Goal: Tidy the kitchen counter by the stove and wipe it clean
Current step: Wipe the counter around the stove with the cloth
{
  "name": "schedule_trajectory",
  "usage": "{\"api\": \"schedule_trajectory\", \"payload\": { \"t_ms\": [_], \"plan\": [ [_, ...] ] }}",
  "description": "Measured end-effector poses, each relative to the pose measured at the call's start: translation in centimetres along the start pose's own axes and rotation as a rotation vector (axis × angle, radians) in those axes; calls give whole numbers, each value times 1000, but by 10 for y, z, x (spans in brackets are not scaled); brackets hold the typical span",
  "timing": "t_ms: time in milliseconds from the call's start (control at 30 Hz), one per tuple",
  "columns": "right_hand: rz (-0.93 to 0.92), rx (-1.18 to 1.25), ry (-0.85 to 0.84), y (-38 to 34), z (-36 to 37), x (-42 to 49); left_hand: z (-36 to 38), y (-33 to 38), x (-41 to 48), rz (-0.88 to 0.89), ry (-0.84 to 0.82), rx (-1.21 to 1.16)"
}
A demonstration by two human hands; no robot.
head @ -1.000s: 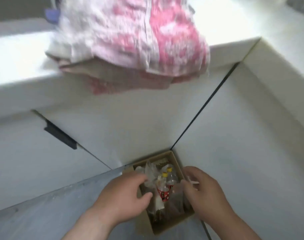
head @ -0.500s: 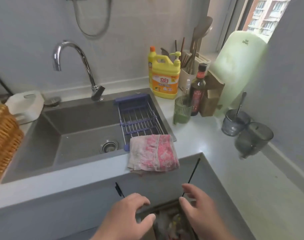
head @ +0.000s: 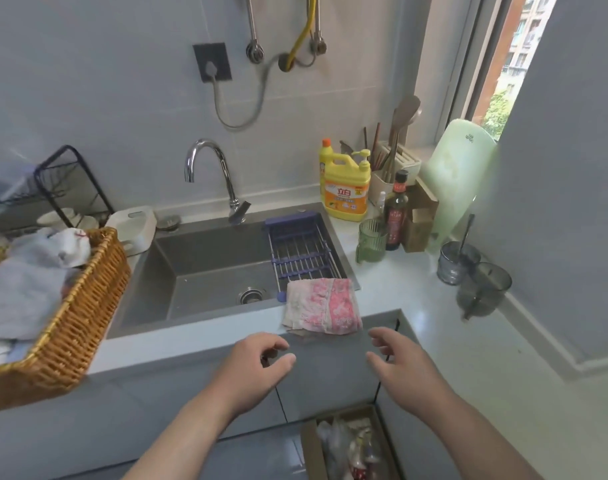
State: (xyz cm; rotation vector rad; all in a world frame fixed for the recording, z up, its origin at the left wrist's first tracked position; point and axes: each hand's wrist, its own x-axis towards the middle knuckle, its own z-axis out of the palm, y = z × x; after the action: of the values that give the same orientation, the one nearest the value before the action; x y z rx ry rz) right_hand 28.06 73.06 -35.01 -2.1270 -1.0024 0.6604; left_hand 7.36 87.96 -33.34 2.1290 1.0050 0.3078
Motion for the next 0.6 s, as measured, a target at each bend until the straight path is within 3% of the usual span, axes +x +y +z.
{"api": "schedule_trajectory", "payload": {
  "t_ms": [133, 600],
  "plan": [
    [36, 3, 2, -2, -1, 22, -9, 1, 30, 11, -3, -24],
    [354, 25, 76, -25, 56, 162, -8, -53, 259, 147, -334, 145]
  ]
}}
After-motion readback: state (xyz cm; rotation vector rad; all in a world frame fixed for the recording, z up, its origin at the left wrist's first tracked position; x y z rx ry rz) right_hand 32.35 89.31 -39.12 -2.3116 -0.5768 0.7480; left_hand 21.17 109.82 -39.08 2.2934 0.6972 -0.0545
